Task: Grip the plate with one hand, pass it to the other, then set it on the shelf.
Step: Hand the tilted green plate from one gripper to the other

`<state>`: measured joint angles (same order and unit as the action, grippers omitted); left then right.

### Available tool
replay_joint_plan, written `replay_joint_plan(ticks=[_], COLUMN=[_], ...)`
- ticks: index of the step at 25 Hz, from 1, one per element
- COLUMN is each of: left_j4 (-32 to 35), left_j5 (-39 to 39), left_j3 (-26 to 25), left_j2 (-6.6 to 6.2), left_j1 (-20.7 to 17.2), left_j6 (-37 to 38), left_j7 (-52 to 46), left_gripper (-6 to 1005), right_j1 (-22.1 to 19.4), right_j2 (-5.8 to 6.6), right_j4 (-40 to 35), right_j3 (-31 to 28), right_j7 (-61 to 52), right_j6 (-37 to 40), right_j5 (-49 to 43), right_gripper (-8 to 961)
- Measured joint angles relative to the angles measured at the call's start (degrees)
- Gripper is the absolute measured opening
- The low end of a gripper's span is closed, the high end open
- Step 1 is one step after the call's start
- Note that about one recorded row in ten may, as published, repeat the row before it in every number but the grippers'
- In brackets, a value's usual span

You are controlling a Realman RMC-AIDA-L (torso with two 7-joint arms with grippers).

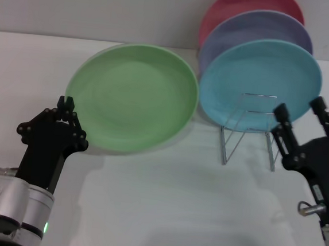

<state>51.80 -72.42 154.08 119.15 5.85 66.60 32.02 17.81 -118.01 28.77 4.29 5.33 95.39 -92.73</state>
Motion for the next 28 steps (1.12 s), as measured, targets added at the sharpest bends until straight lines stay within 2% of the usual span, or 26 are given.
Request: replay_joint_plan(ticks=[1,4,13,20,28], left_j4=[0.73,1.35,3.65,6.15,6.47], left_j5=[-2.67,-5.59,-8.81,-11.19,-12.9], left_j3=[1.31,3.23,6.03,7.2,8.75], left_j2=[0.02,0.03,0.03,0.03,0.03], left_j1=[0.13,0.37,0.37,0.5,0.92], left_j6=[1.09,3.03,6.19,7.35,8.14], left_j7=[1.78,2.92,6.29,10.85,11.88], left_gripper=[30,30,30,30,30], right_j1=[1.38,3.44,7.92,10.13,12.16], right_j2=[0.62,1.29,1.79,1.12,-0.35], right_j4=[1.05,1.77,1.15,-1.77,-5.1], right_j3=[1.11,2.41,5.16,5.0,4.98], right_j7=[-0.24,-1.05,-5.2,-10.84,-14.76], right_j6=[-1.4,-3.33,-7.99,-12.21,-16.41], right_j5=[0.0,0.0,0.0,-2.02,-2.25], right_gripper=[657,657,656,655,654])
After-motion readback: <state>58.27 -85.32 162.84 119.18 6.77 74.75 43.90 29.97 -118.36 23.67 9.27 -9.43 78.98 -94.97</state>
